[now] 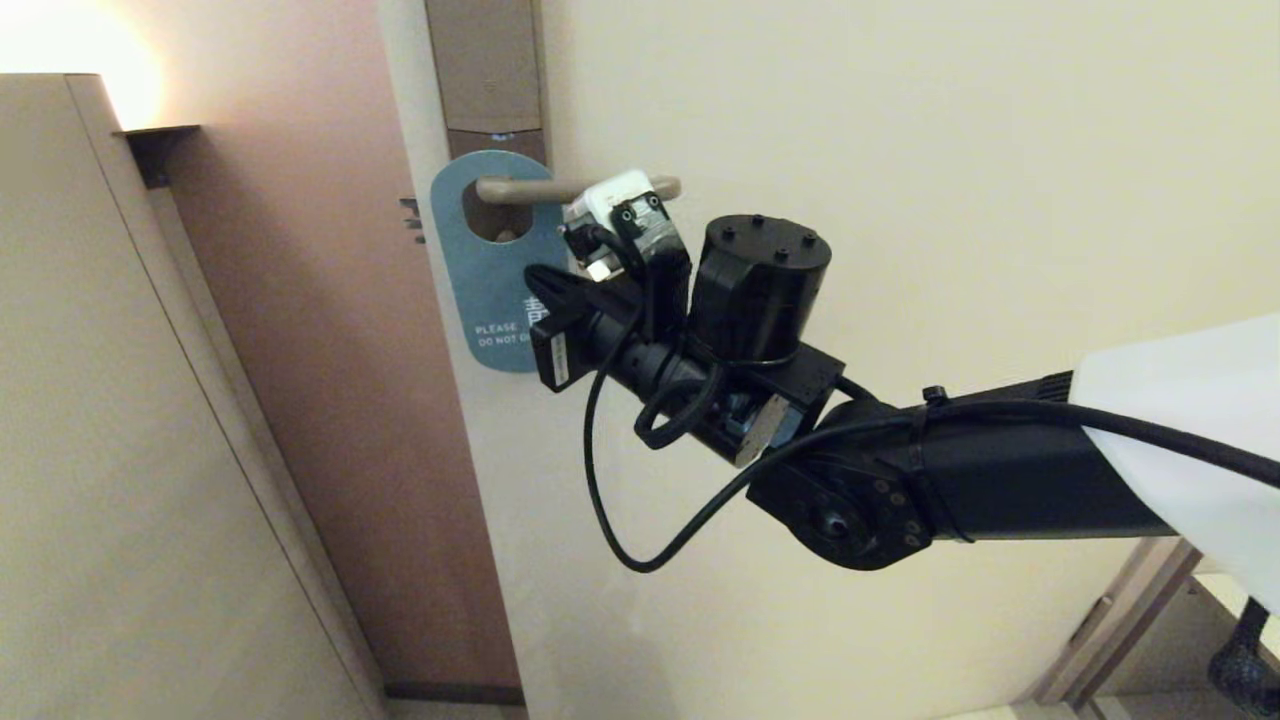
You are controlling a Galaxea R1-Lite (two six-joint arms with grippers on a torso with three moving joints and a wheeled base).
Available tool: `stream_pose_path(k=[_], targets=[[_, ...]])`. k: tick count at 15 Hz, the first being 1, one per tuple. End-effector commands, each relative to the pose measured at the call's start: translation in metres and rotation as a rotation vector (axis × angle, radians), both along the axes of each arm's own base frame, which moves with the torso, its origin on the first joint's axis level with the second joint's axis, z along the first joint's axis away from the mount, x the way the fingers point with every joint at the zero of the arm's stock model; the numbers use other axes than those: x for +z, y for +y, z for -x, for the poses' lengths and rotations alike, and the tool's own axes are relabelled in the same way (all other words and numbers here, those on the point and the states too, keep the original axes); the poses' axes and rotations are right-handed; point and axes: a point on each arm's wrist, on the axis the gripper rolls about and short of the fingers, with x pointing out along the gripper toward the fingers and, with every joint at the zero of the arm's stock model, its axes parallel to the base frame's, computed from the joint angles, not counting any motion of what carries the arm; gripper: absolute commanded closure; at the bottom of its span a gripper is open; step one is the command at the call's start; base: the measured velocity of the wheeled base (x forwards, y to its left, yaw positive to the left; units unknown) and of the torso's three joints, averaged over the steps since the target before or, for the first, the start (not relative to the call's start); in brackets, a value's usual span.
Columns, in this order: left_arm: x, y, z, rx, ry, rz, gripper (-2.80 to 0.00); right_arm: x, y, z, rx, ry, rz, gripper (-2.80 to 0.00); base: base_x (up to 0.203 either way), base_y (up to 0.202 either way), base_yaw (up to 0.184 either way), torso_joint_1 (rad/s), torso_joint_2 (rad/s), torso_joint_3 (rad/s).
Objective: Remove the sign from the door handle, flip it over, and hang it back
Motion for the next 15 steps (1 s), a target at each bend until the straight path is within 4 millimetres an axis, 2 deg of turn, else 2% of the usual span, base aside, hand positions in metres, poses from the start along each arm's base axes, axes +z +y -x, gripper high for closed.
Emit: stream_pose_path(k=[1, 4, 8, 11, 15], targets=[[0.000, 0.000, 0.000, 0.000, 0.000, 0.001, 0.00, 0.010, -0.010, 0.007, -0.004, -0.014, -0.004, 0.00, 0.000, 0.000, 0.000, 0.000, 0.00, 0.000], [0.000, 0.000, 0.000, 0.000, 0.000, 0.000, 0.00, 0.008, -0.020, 0.011, -0.018, -0.013, 0.030, 0.00, 0.000, 0.000, 0.000, 0.000, 0.00, 0.000], [0.000, 0.000, 0.000, 0.000, 0.000, 0.001, 0.00, 0.013, -0.046, 0.007, -0.068, -0.004, 0.041, 0.00, 0.000, 0.000, 0.000, 0.000, 0.00, 0.000], [0.000, 0.000, 0.000, 0.000, 0.000, 0.000, 0.00, 0.009, -0.073, -0.004, -0.135, 0.032, 0.074, 0.00, 0.000, 0.000, 0.000, 0.000, 0.00, 0.000], [0.000, 0.000, 0.000, 0.000, 0.000, 0.000, 0.00, 0.005, -0.122, -0.019, -0.251, 0.079, 0.111, 0.00, 0.000, 0.000, 0.000, 0.000, 0.00, 0.000]])
